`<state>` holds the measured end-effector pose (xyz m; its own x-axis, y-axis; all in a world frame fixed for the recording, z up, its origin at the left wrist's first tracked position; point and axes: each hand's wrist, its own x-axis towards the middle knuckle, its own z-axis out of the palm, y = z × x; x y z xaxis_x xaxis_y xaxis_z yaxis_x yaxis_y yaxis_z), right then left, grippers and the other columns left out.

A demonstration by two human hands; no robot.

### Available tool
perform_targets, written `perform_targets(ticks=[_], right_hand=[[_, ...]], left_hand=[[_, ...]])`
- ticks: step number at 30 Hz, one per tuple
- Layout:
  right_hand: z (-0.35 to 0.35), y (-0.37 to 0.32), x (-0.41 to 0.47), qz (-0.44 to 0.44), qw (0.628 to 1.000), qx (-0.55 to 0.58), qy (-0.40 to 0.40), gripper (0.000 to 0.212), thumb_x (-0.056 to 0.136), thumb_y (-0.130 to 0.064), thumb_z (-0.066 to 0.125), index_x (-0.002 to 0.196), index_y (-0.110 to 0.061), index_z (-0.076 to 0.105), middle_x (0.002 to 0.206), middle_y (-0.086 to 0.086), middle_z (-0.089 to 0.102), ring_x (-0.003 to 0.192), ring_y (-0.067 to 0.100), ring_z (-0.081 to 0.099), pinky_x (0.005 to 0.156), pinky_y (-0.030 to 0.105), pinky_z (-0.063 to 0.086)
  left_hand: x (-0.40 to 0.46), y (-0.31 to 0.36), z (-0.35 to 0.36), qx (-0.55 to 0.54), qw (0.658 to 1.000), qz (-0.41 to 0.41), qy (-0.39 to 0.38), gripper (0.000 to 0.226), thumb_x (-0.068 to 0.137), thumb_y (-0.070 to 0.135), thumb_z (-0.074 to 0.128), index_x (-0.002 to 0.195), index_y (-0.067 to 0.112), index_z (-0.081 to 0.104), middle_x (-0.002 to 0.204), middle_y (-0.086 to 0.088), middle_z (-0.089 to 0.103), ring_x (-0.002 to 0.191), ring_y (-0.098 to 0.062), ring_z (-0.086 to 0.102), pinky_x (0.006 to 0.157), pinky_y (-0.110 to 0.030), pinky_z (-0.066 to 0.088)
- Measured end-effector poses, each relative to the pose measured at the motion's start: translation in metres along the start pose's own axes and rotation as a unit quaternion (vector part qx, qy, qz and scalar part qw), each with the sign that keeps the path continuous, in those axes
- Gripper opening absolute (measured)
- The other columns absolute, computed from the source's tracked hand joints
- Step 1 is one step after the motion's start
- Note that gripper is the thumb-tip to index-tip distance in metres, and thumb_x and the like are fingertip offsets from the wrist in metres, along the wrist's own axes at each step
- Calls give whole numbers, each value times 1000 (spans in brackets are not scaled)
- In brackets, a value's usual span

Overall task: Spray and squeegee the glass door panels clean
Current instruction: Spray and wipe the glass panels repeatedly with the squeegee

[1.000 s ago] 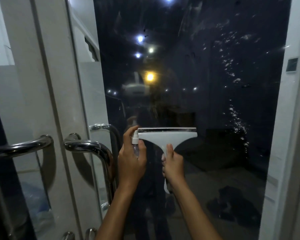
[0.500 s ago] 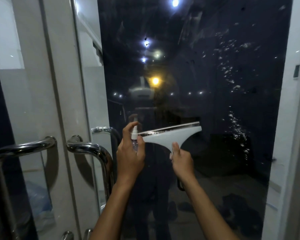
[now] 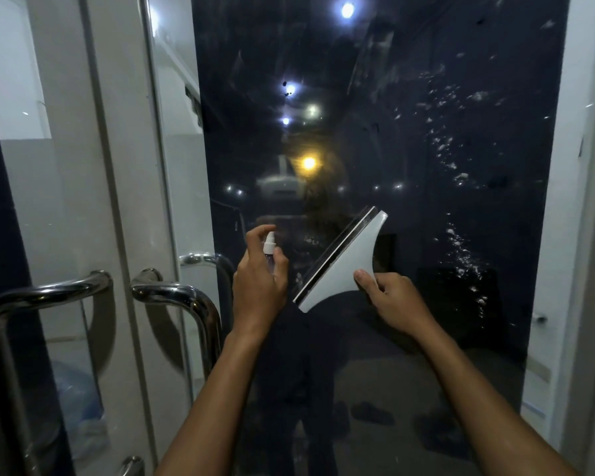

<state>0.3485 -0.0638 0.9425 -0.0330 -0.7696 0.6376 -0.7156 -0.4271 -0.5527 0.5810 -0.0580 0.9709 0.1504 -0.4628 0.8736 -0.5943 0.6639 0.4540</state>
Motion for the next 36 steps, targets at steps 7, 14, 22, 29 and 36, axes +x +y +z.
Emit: perform_targets(ticks=[7,14,22,29,36], right_hand=[[-18,6,2,-15,998,-55,-17,52,94,-66,38,52,-41,56,49,-10,48,54,12,51,55,31,33],[-28,9,8,-52,993,-110,2,46,98,-61,35,57,-51,53,55,-17,49,61,11,52,60,33,38],[3,-45,37,-100,961,-239,-94,63,95,-72,18,81,-30,61,82,-4,62,80,20,59,77,40,48],[44,-79,45,-123,944,-267,-153,67,94,-75,18,85,-25,62,95,6,67,89,30,63,73,39,42],[10,-35,40,-29,954,-243,-171,79,84,-84,8,90,-29,64,100,2,68,91,23,63,88,46,49]], left_hand=[[11,-1,-6,4,1000,11,9,33,103,21,47,134,25,40,92,-4,61,73,-8,58,57,-25,44],[24,0,-13,-12,999,26,29,31,103,20,46,134,23,41,91,0,60,75,-6,59,61,-28,50],[21,-1,-35,-69,996,35,51,34,106,18,44,138,25,35,80,6,54,58,-8,56,51,-17,45],[8,-2,-40,-78,994,14,71,35,104,22,44,138,28,36,75,5,53,56,-8,55,49,-18,42],[-2,-6,-53,-78,995,15,61,37,105,18,45,135,38,36,68,4,48,53,-12,51,48,-18,42]])
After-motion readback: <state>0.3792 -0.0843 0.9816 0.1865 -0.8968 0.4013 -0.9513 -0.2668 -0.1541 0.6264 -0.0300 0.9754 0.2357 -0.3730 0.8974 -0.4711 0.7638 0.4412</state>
